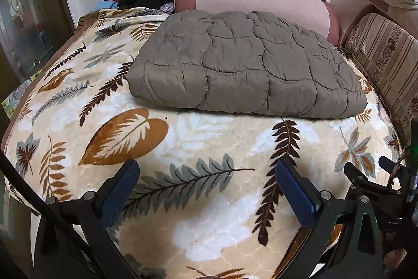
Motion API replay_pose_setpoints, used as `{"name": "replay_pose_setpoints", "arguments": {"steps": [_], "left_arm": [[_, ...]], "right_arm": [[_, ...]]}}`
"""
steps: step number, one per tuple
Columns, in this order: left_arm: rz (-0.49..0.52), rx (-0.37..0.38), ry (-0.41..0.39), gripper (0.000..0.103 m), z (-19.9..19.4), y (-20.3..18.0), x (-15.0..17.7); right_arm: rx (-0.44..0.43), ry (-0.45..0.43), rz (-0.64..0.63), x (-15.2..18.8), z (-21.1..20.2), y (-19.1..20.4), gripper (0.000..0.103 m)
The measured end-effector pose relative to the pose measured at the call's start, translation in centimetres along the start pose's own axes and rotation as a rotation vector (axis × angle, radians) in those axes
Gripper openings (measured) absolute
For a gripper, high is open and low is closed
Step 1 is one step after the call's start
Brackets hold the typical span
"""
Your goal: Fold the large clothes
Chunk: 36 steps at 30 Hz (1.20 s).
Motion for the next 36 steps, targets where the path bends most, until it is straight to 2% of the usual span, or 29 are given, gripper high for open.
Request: {"name": "replay_pose_setpoints", "arguments": {"steps": [14, 36], "left_arm": [[0.006, -0.013, 0.002, 0.103, 0.4, 0.0, 0.2], [0.0, -0.021, 0.03, 0.103, 1.3, 0.2, 0.5]], "right_arm": [[0.046, 0.006, -0.04, 0.0, 0.2, 0.2, 0.088], [0.057, -0.009, -0.089, 0.1, 0.3, 0.9, 0.088]]}}
Point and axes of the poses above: each gripper's, at about its wrist camera, not at the fingertips, and z roughly the way its jaws point, y to its left, x to its underside, the point moved 4 cm from there along z, roughly the way its jaws point, and after that the axes turned 14 degrees about -z, right-handed, at the moved point
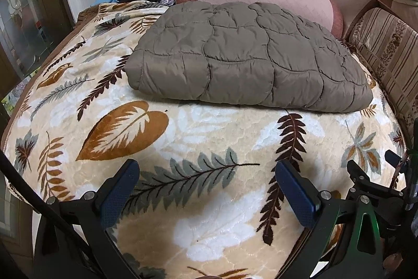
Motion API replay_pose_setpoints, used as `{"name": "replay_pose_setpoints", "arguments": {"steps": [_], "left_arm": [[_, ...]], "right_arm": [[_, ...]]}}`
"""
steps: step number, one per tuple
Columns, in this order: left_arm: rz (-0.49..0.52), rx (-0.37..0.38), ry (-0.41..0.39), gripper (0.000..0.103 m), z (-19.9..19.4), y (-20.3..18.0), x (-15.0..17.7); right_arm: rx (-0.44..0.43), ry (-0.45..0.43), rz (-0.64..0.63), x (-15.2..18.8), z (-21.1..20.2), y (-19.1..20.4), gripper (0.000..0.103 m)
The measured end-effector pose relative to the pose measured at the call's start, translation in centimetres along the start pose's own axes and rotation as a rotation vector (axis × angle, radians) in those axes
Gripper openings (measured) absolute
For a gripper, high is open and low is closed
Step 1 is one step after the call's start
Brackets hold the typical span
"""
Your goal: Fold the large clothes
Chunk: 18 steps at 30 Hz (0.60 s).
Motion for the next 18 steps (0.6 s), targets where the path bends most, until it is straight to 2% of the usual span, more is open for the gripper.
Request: {"name": "replay_pose_setpoints", "arguments": {"steps": [18], "left_arm": [[0.01, -0.019, 0.003, 0.103, 0.53, 0.22, 0.36]], "right_arm": [[-0.061, 0.024, 0.03, 0.27, 0.55, 0.28, 0.088]]}}
Point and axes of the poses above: each gripper's, at about its wrist camera, not at the fingertips, and z roughly the way its jaws point, y to its left, x to its underside, the point moved 4 cm from there along z, roughly the way its jaws point, and after that the axes turned 14 degrees about -z, right-handed, at the moved point
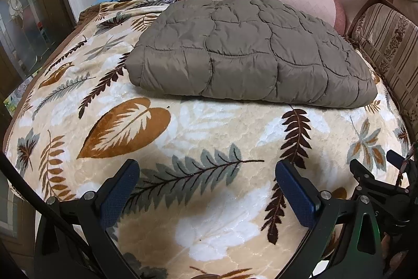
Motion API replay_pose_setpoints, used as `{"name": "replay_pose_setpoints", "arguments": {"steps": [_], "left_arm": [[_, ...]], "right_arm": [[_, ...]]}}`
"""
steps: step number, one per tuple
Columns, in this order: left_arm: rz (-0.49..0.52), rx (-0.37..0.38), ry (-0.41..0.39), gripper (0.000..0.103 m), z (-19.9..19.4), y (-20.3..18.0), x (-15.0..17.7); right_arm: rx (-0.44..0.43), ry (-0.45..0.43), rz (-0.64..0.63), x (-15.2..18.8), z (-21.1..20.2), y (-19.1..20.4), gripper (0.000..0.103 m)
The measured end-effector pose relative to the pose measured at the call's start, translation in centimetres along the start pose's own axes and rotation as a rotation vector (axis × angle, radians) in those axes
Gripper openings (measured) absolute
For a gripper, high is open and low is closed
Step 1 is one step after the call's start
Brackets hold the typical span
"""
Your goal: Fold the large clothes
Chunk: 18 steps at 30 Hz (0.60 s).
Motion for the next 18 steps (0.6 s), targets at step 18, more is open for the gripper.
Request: {"name": "replay_pose_setpoints", "arguments": {"steps": [18], "left_arm": [[0.018, -0.003, 0.018, 0.103, 0.69, -0.3, 0.61]], "right_arm": [[-0.022, 0.019, 0.01, 0.41, 0.7, 0.28, 0.088]]}}
Point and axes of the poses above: each gripper's, at about its wrist camera, not at the fingertips, and z roughly the way its jaws point, y to its left, x to its underside, the point moved 4 cm from there along z, roughly the way its jaws point, and after that the axes turned 14 degrees about -z, right-handed, at the moved point
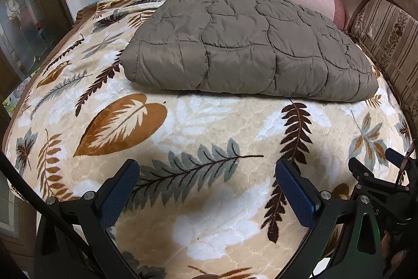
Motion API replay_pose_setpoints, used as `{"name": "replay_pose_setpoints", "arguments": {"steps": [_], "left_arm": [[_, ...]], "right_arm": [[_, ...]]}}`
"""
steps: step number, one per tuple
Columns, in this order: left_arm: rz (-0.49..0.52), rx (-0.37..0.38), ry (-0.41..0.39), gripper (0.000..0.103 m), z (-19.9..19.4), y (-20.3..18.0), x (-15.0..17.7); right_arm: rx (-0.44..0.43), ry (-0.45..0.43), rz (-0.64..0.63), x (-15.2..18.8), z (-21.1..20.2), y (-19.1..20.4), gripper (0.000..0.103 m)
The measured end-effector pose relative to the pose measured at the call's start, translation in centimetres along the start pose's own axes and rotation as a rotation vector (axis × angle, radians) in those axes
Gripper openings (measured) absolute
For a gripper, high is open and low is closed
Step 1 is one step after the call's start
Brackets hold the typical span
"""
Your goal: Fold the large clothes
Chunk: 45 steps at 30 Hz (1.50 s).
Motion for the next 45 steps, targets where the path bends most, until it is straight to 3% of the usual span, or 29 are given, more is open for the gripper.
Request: {"name": "replay_pose_setpoints", "arguments": {"steps": [45], "left_arm": [[0.043, -0.013, 0.033, 0.103, 1.3, -1.4, 0.9]], "right_arm": [[-0.003, 0.004, -0.023, 0.4, 1.1, 0.5, 0.088]]}}
Point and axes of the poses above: each gripper's, at about its wrist camera, not at the fingertips, and z roughly the way its jaws point, y to its left, x to its underside, the point moved 4 cm from there along z, roughly the way its jaws point, and after that the axes turned 14 degrees about -z, right-handed, at the moved point
